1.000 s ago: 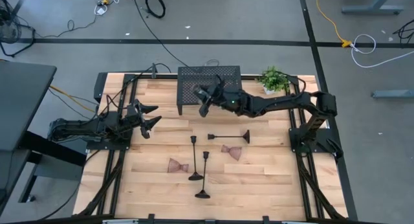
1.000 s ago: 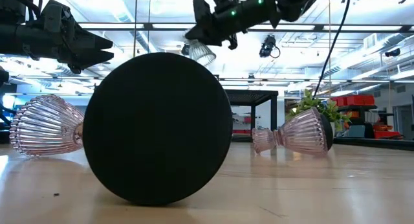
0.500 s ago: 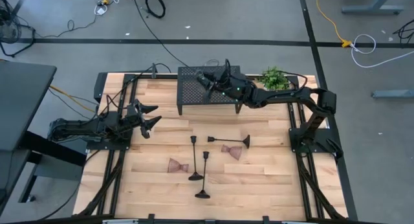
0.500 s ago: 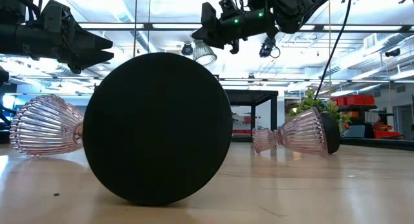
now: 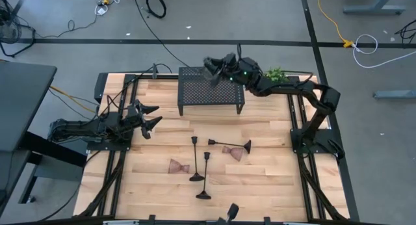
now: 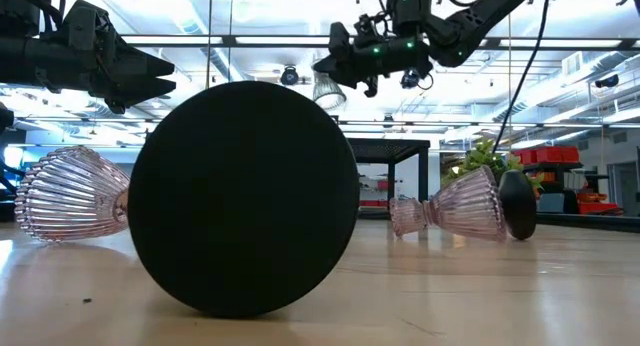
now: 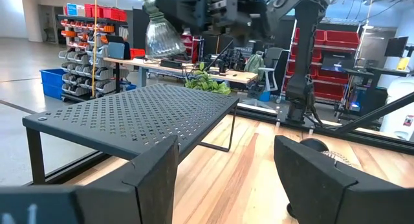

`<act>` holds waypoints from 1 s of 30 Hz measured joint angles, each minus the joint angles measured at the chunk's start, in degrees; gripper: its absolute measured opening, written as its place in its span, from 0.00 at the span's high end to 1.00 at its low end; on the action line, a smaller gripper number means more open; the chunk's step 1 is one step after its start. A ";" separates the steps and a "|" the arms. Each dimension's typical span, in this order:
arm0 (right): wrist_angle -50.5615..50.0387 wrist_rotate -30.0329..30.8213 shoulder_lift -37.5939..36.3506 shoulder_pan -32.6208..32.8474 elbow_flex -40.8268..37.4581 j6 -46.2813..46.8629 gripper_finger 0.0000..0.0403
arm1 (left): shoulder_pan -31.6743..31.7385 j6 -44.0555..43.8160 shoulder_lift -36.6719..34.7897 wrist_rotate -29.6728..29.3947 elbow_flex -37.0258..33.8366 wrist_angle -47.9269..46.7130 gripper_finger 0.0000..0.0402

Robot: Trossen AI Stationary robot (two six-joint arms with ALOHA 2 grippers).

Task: Pick & Place candle stick holders
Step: Put the green glass candle holder on the shelf

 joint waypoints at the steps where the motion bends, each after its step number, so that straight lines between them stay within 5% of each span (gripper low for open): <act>1: 0.31 -0.70 0.02 -0.88 0.00 0.46 0.72 | 0.00 0.00 0.00 0.00 0.00 0.00 0.37; 12: 3.79 -9.09 4.81 -3.55 0.00 4.49 0.72 | 0.02 0.02 0.00 -0.02 0.00 0.04 0.37; 20: 12.71 -9.66 10.47 -3.33 0.00 7.38 0.72 | 0.01 0.04 0.00 -0.02 0.00 0.02 0.37; 30: 12.31 -8.85 13.41 -4.83 -0.02 6.77 0.72 | 0.00 0.07 0.00 -0.02 0.00 0.02 0.37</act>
